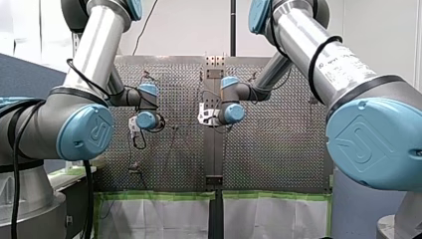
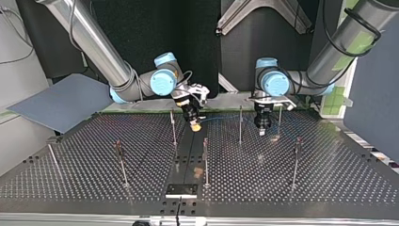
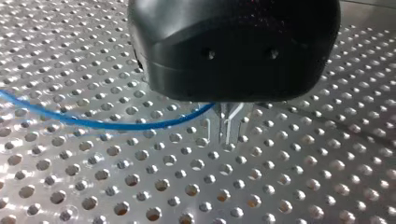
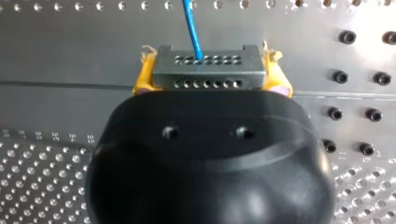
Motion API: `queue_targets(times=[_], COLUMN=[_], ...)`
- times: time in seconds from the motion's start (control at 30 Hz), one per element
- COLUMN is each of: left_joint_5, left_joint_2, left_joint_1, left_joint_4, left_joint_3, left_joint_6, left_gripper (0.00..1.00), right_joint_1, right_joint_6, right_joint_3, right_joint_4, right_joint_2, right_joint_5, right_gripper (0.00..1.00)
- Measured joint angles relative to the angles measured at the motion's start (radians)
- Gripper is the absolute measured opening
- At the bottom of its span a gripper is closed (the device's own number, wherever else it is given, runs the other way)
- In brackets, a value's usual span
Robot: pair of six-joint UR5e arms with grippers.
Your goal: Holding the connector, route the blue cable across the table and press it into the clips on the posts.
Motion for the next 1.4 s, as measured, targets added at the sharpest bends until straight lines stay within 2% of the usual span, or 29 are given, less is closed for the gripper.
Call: queue_targets(times=[0.03,0.07,0.1,0.17,0.2,0.27,0.3,0.37,0.5,0.77,0.97,1.13,1.4], left_joint_5=[-0.002,-0.004,-0.007,-0.016,-0.023,-0.033,-0.039,-0.046,-0.054,-0.030,-0.010,-0.024,-0.067], left_joint_2=[0.000,0.000,0.000,0.000,0.000,0.000,0.000,0.000,0.000,0.019,0.065,0.112,0.186], left_joint_1=[0.000,0.000,0.001,0.002,0.003,0.003,0.003,0.003,-0.003,-0.021,-0.046,-0.067,-0.099], left_joint_4=[-0.007,-0.013,-0.022,-0.036,-0.045,-0.058,-0.068,-0.082,-0.117,-0.174,-0.147,-0.113,-0.102], left_joint_3=[0.000,0.000,-0.001,-0.005,-0.009,-0.016,-0.021,-0.032,-0.059,-0.105,-0.153,-0.198,-0.230], left_joint_6=[0.006,0.013,0.022,0.035,0.044,0.058,0.067,0.081,0.101,0.083,0.051,0.028,0.022], left_gripper=[0.22,0.30,0.30,0.44,0.44,0.78,0.78,1.00,1.00,1.00,1.00,1.00,1.00], right_joint_1=[0.000,-0.001,-0.002,-0.004,-0.004,-0.006,-0.006,-0.008,-0.012,-0.024,-0.027,-0.028,-0.028], right_joint_6=[0.000,0.000,0.000,0.000,0.000,0.001,0.001,0.001,0.003,0.004,0.003,0.001,0.000], right_joint_3=[0.000,0.000,0.000,0.000,0.000,0.000,0.000,0.000,0.000,0.005,0.013,0.016,0.016], right_joint_4=[0.000,0.001,0.002,0.003,0.003,0.005,0.005,0.006,0.009,0.014,0.015,0.016,0.016], right_joint_2=[0.000,0.000,0.000,0.000,0.000,0.000,0.000,0.000,0.000,0.001,0.002,0.002,0.003], right_joint_5=[0.000,0.000,0.000,0.000,0.000,0.000,0.000,0.000,0.000,-0.001,0.000,-0.001,-0.002], right_gripper=[0.00,0.00,0.00,0.00,0.00,0.00,0.00,0.00,0.00,0.00,0.00,0.00,0.00])
